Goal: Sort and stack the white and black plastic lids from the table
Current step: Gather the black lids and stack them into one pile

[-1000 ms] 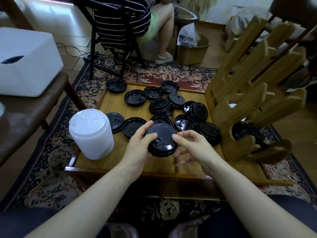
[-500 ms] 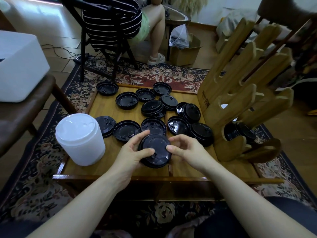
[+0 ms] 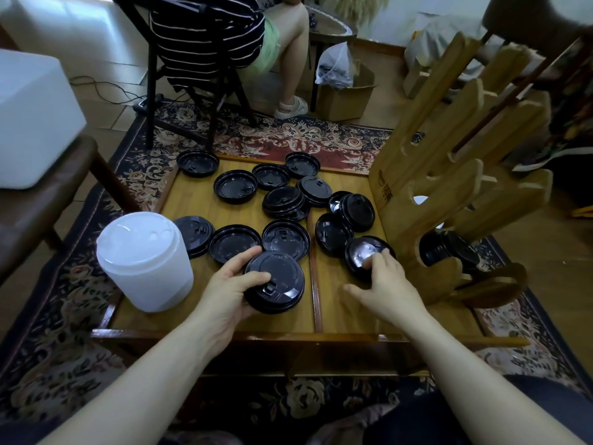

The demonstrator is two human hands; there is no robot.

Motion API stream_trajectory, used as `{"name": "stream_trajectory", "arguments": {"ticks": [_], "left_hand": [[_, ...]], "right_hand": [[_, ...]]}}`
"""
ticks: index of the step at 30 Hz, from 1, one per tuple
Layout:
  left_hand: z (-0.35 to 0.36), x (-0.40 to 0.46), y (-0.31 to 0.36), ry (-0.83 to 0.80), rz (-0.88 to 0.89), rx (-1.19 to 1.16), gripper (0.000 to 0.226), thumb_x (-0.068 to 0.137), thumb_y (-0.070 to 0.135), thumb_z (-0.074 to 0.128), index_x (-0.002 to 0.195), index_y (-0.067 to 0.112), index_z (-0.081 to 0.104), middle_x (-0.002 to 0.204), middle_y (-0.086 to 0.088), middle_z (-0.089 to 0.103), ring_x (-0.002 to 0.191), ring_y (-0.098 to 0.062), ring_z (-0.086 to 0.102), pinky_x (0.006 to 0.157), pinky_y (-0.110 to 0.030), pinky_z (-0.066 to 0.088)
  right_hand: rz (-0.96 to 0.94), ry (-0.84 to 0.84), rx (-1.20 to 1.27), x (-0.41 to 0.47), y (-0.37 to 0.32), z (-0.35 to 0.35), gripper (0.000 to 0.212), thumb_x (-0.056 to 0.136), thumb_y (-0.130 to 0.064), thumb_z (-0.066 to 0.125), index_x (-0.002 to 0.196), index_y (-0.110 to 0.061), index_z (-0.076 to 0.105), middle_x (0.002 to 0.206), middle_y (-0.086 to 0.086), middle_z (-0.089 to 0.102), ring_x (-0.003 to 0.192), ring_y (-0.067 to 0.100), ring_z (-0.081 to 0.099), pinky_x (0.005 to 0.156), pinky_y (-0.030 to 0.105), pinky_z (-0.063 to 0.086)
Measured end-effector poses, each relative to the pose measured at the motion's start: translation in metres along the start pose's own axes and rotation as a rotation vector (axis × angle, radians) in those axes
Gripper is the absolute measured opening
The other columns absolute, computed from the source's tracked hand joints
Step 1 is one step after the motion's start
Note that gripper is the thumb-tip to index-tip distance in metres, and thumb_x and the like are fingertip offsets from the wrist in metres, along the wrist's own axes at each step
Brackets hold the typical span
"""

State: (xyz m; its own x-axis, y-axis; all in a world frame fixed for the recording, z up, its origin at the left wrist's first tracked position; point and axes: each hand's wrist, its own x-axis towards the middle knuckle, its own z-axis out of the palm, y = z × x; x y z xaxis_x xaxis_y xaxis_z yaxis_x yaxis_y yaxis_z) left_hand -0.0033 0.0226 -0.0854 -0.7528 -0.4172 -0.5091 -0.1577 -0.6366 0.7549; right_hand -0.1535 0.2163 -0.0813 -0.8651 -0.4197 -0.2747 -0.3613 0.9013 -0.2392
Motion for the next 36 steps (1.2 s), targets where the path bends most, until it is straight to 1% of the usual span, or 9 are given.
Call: {"name": "stream_trajectory", "arguments": {"ticks": [4,8,11,19,21,24,27,32,36], "left_hand": [[0.003,-0.004,0.000,-0.040,0.000,-0.010,0.053,0.082,-0.008,0.065,0.123,0.026,0.066,0.108,-0.006,0.076,0.099,-0.028,0.072,0.065,-0.037,0.061],[0.006,-0.006,-0.001,-0.053,-0.001,0.005,0.058,0.080,-0.013,0.064,0.123,0.026,0.066,0.111,-0.007,0.074,0.101,-0.028,0.071,0.081,-0.045,0.060],[0.005,-0.005,-0.001,-0.041,-0.013,0.005,0.062,0.080,-0.014,0.064,0.127,0.026,0.064,0.111,-0.008,0.074,0.103,-0.030,0.071,0.085,-0.045,0.058],[0.006,-0.006,-0.002,-0.049,-0.008,0.013,0.058,0.081,-0.010,0.065,0.125,0.027,0.066,0.112,-0.005,0.075,0.101,-0.028,0.072,0.080,-0.041,0.060],[0.006,-0.005,-0.002,-0.046,-0.011,-0.007,0.054,0.084,-0.008,0.064,0.126,0.025,0.065,0.113,-0.007,0.074,0.099,-0.028,0.073,0.076,-0.040,0.061],[0.010,-0.007,-0.001,-0.066,-0.017,-0.046,0.046,0.090,-0.003,0.058,0.128,0.023,0.064,0.116,-0.009,0.073,0.094,-0.027,0.073,0.066,-0.036,0.061],[0.013,-0.011,-0.002,-0.119,-0.015,-0.054,0.042,0.094,0.003,0.054,0.130,0.023,0.062,0.119,-0.011,0.072,0.096,-0.025,0.072,0.065,-0.035,0.059],[0.015,-0.013,-0.004,-0.160,0.002,-0.061,0.037,0.099,0.014,0.048,0.131,0.024,0.063,0.122,-0.006,0.072,0.105,-0.022,0.071,0.069,-0.035,0.059],[0.017,-0.014,-0.003,-0.202,0.048,0.025,0.047,0.084,0.034,0.064,0.131,0.028,0.062,0.123,-0.002,0.071,0.111,-0.022,0.069,0.080,-0.038,0.058]], "right_hand": [[-0.062,0.237,0.007,0.007,0.001,-0.008,0.061,0.081,-0.053,0.072,0.122,-0.014,0.049,0.129,0.007,0.053,0.122,0.026,0.045,0.093,0.037,0.047],[-0.030,0.082,0.030,0.026,0.004,-0.015,0.102,0.072,-0.063,0.075,0.149,-0.016,0.026,0.149,0.009,0.040,0.138,0.030,0.034,0.108,0.045,0.038],[-0.072,-0.008,-0.089,0.027,0.007,-0.005,0.112,0.070,-0.065,0.074,0.154,-0.021,0.015,0.156,0.006,0.030,0.145,0.027,0.025,0.113,0.047,0.031],[-0.157,0.118,-0.089,0.016,-0.001,-0.012,0.090,0.078,-0.049,0.075,0.149,-0.020,0.027,0.145,0.006,0.037,0.134,0.025,0.037,0.106,0.042,0.041],[-0.264,0.141,0.120,0.006,-0.009,-0.023,0.090,0.077,-0.048,0.076,0.149,-0.022,0.029,0.143,0.001,0.039,0.133,0.019,0.038,0.108,0.041,0.041],[-0.452,-0.024,0.490,-0.014,-0.027,-0.033,0.087,0.074,-0.046,0.078,0.147,-0.028,0.034,0.139,-0.010,0.042,0.130,0.005,0.041,0.110,0.030,0.039],[-0.593,-0.113,0.404,-0.026,-0.041,-0.023,0.088,0.076,-0.046,0.077,0.149,-0.030,0.033,0.136,-0.016,0.041,0.130,-0.002,0.038,0.110,0.023,0.037],[-0.611,-0.110,0.356,-0.027,-0.051,-0.013,0.092,0.075,-0.052,0.078,0.151,-0.035,0.028,0.141,-0.019,0.038,0.133,-0.004,0.030,0.111,0.025,0.034],[-0.553,-0.047,0.352,-0.030,-0.056,-0.015,0.094,0.068,-0.059,0.078,0.147,-0.037,0.032,0.133,-0.027,0.040,0.127,-0.008,0.030,0.104,0.019,0.033]]}}
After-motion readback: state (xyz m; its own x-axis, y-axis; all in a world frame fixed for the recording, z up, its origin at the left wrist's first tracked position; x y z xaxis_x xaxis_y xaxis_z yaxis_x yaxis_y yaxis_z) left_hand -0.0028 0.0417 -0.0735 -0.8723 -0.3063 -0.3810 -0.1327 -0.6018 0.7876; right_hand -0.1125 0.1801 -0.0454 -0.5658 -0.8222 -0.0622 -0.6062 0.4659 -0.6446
